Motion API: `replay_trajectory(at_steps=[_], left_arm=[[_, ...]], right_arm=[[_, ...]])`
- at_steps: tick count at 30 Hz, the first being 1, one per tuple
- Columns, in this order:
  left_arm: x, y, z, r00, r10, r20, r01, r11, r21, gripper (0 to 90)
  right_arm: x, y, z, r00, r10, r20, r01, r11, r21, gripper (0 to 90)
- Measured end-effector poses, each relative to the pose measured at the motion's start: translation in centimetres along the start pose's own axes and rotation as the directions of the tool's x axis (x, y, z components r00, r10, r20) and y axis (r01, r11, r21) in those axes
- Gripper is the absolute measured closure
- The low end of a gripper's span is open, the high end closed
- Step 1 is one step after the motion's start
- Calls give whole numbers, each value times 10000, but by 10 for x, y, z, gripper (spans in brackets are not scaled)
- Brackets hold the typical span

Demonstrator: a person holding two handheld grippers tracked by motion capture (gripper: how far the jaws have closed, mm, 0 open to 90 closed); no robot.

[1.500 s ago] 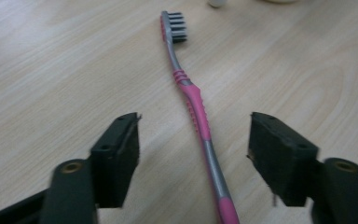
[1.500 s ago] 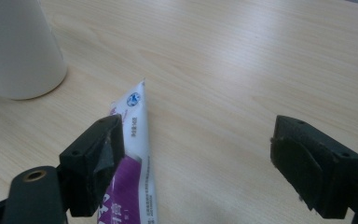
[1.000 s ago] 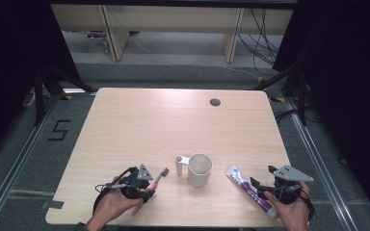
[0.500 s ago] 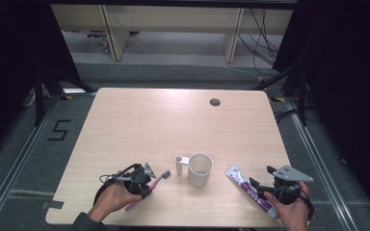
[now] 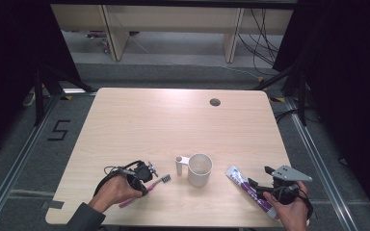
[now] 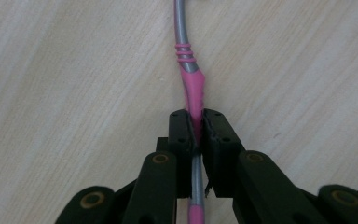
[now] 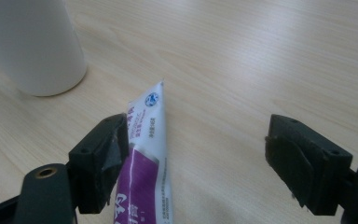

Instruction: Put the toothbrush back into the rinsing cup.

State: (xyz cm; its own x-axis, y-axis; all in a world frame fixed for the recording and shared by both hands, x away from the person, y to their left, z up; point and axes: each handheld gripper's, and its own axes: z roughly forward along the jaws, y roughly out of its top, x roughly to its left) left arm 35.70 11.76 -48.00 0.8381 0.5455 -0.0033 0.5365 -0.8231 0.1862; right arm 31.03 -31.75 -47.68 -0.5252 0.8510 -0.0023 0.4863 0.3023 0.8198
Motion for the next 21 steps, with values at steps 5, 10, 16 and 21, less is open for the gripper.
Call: replay_trajectory(at_steps=[5,10,16,21], left_arm=[[-2,4,0,9999,111,-31,-110,9994,327,822],[-3,6,0,9996,250,-156,-246,9992,301,825],[-5,0,-3,9988,485,-85,-485,9988,11,828],[-4,-6,-12,9987,471,-191,-479,9977,-474,829]], right_arm=[[0,0,0,10000,-30,17,30,10000,-32,227],[-2,0,1,9995,-318,-8,318,9994,-117,231],[0,0,0,9999,78,-77,-78,10000,40,237],[0,0,-1,9999,120,-7,-120,9999,-30,239]])
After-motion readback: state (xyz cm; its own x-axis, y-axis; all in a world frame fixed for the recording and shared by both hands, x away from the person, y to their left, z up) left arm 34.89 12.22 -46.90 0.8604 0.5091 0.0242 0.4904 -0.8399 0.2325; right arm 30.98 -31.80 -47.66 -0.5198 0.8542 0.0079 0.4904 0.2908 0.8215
